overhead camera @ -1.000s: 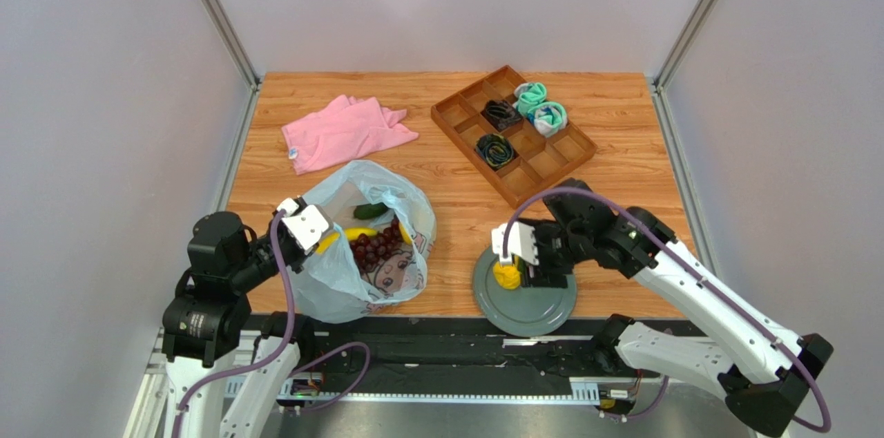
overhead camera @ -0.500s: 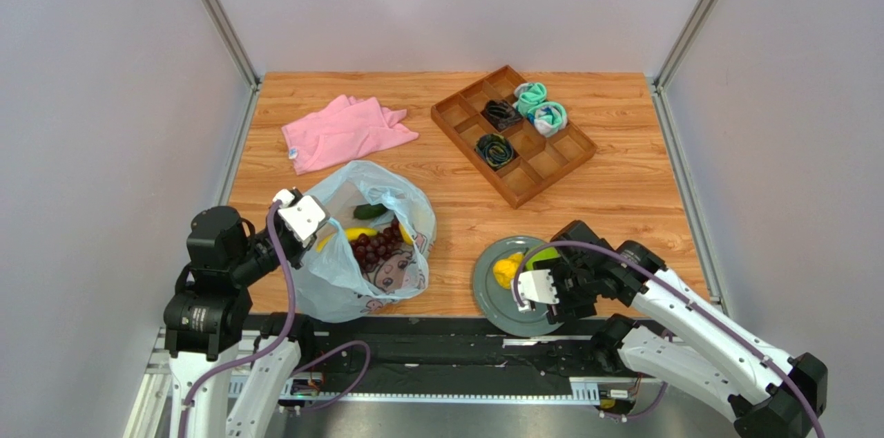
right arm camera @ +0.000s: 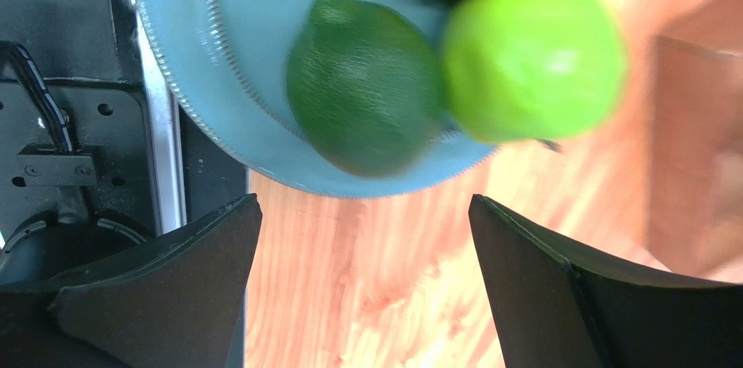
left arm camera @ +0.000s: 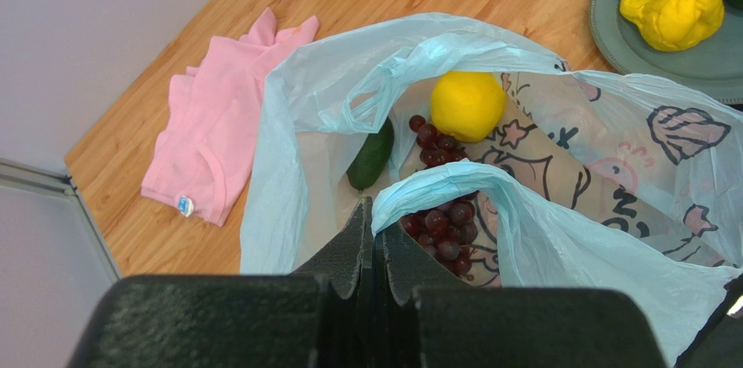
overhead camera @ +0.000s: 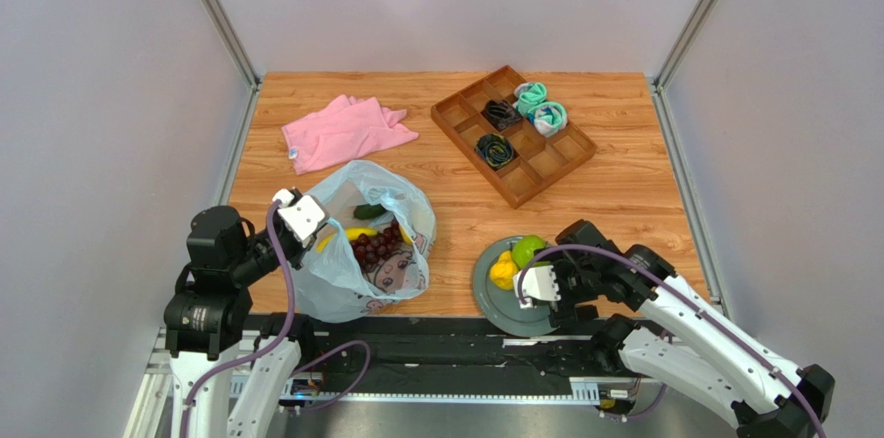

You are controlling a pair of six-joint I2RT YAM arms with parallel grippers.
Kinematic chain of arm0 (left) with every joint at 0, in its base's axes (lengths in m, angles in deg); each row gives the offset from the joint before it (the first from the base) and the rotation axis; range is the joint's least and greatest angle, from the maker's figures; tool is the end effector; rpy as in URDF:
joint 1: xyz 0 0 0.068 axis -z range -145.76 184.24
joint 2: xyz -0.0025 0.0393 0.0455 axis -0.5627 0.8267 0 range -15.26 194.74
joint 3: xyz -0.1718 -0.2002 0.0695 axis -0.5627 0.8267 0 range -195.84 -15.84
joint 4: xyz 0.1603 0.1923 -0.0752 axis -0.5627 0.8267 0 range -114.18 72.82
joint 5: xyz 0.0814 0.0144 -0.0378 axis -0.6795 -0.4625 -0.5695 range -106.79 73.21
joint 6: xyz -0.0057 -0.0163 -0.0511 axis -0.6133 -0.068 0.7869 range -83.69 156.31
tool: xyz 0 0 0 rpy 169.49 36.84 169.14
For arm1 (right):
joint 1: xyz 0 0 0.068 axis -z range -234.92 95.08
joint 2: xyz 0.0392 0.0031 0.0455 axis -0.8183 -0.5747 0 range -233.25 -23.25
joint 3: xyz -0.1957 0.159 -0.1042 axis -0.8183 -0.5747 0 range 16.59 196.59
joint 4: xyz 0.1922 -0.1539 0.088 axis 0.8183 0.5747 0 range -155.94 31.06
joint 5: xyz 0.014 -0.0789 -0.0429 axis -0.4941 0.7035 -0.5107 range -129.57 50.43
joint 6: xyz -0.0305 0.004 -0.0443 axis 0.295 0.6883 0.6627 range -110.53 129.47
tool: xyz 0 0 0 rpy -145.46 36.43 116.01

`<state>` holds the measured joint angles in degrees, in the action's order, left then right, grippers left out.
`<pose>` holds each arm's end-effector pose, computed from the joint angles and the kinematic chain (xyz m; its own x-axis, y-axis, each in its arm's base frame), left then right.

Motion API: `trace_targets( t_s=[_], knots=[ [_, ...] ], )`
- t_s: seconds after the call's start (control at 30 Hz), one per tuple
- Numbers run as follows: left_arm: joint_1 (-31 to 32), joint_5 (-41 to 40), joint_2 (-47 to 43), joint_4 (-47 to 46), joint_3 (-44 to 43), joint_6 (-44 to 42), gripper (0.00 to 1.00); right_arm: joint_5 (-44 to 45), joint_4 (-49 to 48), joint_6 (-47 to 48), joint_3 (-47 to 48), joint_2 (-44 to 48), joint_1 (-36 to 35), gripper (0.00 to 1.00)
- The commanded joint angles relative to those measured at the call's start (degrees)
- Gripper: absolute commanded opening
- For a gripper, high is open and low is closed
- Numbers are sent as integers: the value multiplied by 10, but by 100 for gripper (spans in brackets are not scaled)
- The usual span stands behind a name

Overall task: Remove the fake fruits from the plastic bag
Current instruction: Place the fake fruit on the plate, then adjust the plastic bag at the center of the board.

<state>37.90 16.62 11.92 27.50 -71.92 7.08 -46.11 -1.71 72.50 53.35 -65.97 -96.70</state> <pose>0.0649 -0.0238 0.3647 -0.0638 0.4125 -0.9087 0.6773 0.6867 0.2642 0.0815 0.0784 0.2240 0.2974 -0.9217 -0.2491 -0.9385 -0.2344 -0.2534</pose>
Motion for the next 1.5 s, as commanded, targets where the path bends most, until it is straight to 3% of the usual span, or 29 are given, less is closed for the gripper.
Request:
trace_targets(
  t_s=[0.0, 0.13, 0.17, 0.27, 0.43, 0.6, 0.7, 0.83, 1.03, 1.23, 1.33, 1.37, 1.47],
  knots=[
    [-4, 25, 1, 29, -18, -6, 0, -22, 10, -44, 116, 9, 2, 98],
    [-4, 24, -15, 86, -32, -40, 0, -107, -43, -165, 276, -127, 2, 96],
    [-4, 25, -25, 111, -35, -48, 0, -122, -62, -232, 339, -156, 1, 96],
    [-4, 2, -41, 138, -40, -86, 0, -134, -152, -383, 434, -268, -6, 96],
    [-4, -2, -43, 190, -54, -115, 0, -145, -280, -510, 531, -407, -32, 100],
    [-4, -6, -49, 192, -57, -109, 0, -122, -268, -526, 681, -553, -86, 100],
    [-4, -7, -52, 186, -57, -101, 0, -82, -255, -519, 720, -611, -104, 100],
    [-4, -10, -50, 182, -59, -108, 0, -66, -253, -532, 713, -641, -110, 100],
    [-4, 3, 1, 161, -76, -136, 0, 53, -272, -500, 701, -714, -114, 98],
    [-4, -12, 45, 89, -55, -188, 0, 82, -273, -465, 837, -843, -81, 59],
    [-4, -26, 76, 17, -71, -185, 0, 73, -275, -462, 908, -856, -72, 29],
    [-4, -43, 88, 0, -82, -182, 0, 74, -283, -460, 926, -846, -72, 0],
    [-4, -70, 128, -64, -140, -150, 0, 83, -304, -452, 956, -810, -72, 0]
  ],
)
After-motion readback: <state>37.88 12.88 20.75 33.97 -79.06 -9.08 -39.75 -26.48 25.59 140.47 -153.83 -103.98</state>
